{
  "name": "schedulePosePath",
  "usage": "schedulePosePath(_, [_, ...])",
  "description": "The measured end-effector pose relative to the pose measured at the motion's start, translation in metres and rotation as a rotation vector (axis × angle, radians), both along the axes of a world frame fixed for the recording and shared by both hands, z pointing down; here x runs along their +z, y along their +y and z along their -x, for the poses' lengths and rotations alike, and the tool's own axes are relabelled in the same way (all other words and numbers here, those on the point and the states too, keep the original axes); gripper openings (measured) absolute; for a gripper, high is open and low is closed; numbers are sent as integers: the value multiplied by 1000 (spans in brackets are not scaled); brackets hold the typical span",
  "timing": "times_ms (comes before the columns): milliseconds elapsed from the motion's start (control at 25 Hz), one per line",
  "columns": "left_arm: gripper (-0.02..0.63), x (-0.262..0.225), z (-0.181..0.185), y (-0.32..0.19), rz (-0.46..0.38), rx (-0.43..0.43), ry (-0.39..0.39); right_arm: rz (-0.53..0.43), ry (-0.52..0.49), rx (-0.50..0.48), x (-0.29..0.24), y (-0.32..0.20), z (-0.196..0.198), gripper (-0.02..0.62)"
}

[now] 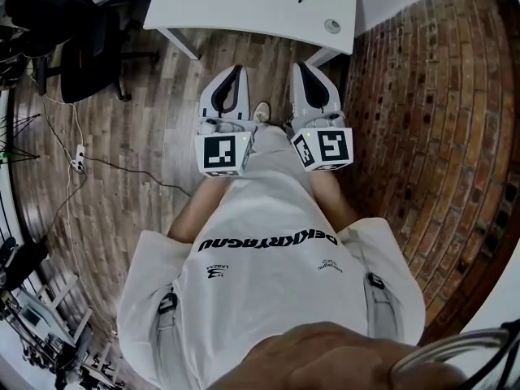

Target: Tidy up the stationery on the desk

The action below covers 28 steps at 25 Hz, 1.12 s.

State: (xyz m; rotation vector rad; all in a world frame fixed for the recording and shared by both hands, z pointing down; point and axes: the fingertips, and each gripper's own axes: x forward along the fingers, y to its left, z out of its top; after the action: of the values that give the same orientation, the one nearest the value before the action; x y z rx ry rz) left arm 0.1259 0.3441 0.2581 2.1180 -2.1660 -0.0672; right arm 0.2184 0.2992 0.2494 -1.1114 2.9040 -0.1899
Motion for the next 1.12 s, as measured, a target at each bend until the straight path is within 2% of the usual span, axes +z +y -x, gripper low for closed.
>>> schedulePosePath(320, [-2,-6,42,-116,34,5,-40,29,-26,1,-5,-121,45,0])
schedulePosePath(560, [-2,8,73,-164,83,3,-27,93,-1,17,17,-170,71,0])
schedulePosePath(720, [-2,18,105,-192,92,17,-7,117,20,32,28,-193,102,0])
schedulePosePath(1120, [-2,31,207,-287,97,183,-10,145,51,151,36,-276,206,0])
